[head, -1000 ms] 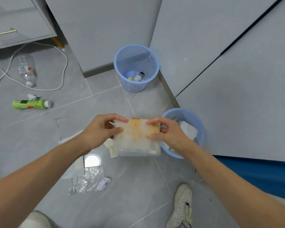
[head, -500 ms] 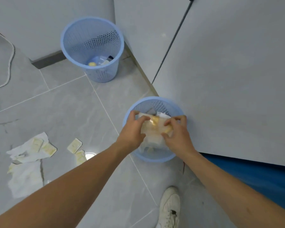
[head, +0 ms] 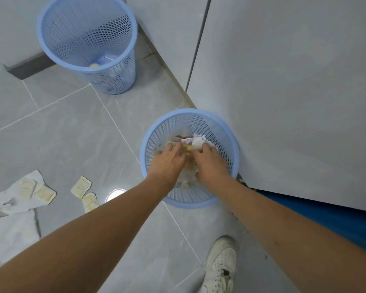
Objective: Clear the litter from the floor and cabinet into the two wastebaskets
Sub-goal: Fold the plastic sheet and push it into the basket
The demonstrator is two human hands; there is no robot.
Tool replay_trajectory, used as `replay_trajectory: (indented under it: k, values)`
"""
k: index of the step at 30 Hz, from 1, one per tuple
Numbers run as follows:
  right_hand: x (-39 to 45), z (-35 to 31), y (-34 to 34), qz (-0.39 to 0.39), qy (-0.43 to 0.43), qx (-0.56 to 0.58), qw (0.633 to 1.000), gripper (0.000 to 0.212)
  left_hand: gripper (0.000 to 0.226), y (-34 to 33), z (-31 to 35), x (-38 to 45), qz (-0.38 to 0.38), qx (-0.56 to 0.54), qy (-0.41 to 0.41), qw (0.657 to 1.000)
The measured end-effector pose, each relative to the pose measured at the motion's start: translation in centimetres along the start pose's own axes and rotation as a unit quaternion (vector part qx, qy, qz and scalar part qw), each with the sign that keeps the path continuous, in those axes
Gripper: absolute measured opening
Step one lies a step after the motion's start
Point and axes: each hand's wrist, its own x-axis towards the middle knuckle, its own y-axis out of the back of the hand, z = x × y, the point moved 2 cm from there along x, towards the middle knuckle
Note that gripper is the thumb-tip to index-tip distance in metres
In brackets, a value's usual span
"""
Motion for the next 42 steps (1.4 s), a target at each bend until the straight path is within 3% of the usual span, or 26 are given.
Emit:
replay_trajectory:
  k: [3, 7, 11, 15, 19, 25, 28, 31, 36, 42]
  values:
    - [1.2, -0.1, -0.9, -0.027, -0.007, -0.006, 1.000, 0.055, 0.066, -1.1, 0.1, 1.3, -0.055, -0.005, 0.006, 0.998]
    - [3.1, -0.4, -3.3, -0.044, -0.022, -0.025, 0.998, 0.056, 0.075, -3.0, 0.4, 2.9, -0.109, 0.016, 0.005, 0.994]
    - [3.8, -1.0, -3.9, -0.068, -0.043, -0.007, 0.997, 0.064, 0.070, -2.9, 0.9, 3.8, -0.109, 0.053, 0.030, 0.992]
    - [2.2, -1.1, -0.7, -0.074, -0.032, 0.018, 0.997, 0.040, 0.075, -1.8, 0.2, 2.5, -0.159, -0.004, 0.007, 0.987]
    - [-1.2, -1.6, 2.7, 0.007, -0.011, 0.005, 1.000, 0.029, 0.069, 0.8, -0.6, -1.3, -0.101, -0.078, 0.000, 0.992]
    - [-5.0, -4.3, 8.3, 0.176, 0.028, 0.090, 0.980, 0.030, 0.062, 6.1, -4.0, -7.7, 0.076, -0.147, -0.060, 0.984]
    - [-6.9, -8.0, 10.6, 0.227, 0.058, 0.159, 0.959, 0.023, 0.039, 7.3, -7.6, -11.4, 0.116, -0.159, -0.051, 0.979]
    - [-8.3, -13.9, 11.7, 0.256, 0.121, 0.187, 0.941, 0.021, 0.034, 6.4, -12.5, -16.0, 0.157, -0.189, -0.013, 0.969]
    - [-8.2, -25.0, 7.7, 0.201, 0.211, 0.196, 0.936, 0.030, 0.037, 0.1, -21.5, -25.2, 0.152, -0.231, 0.107, 0.955]
    - [-6.7, -34.7, -3.7, 0.063, 0.227, 0.150, 0.960, 0.032, 0.039, -11.5, -29.4, -34.2, 0.113, -0.261, 0.250, 0.926]
